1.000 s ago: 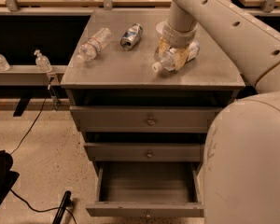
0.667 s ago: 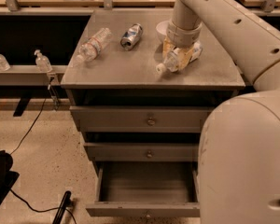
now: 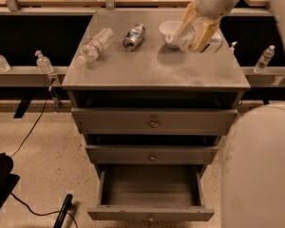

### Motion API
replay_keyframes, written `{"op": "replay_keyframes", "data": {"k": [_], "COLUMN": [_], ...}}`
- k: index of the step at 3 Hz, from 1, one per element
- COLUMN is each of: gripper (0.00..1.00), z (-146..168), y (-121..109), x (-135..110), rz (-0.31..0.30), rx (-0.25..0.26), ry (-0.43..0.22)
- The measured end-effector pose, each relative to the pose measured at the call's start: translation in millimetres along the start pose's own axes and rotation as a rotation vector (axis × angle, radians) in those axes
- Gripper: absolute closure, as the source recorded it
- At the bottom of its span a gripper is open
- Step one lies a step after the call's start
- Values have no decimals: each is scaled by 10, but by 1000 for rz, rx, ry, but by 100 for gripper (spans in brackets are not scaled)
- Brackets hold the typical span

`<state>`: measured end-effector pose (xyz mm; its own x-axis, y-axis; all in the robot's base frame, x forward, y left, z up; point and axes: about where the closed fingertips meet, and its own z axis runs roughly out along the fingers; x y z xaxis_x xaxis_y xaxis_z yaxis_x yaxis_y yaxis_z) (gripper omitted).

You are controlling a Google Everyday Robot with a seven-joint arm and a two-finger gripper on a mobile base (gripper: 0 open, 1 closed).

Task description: Place blue plastic bottle into bottom drawer

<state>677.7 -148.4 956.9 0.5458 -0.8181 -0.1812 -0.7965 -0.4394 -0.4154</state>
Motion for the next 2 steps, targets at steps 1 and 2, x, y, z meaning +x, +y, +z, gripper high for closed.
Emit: {"op": "replay_keyframes", "data": {"k": [1,2], "gripper": [100,100], "z": [-446,-762], "y": [417,659], "x": [-21,113], "rz": [227,382], "rx": [89,165], "ry": [-193,-266]}}
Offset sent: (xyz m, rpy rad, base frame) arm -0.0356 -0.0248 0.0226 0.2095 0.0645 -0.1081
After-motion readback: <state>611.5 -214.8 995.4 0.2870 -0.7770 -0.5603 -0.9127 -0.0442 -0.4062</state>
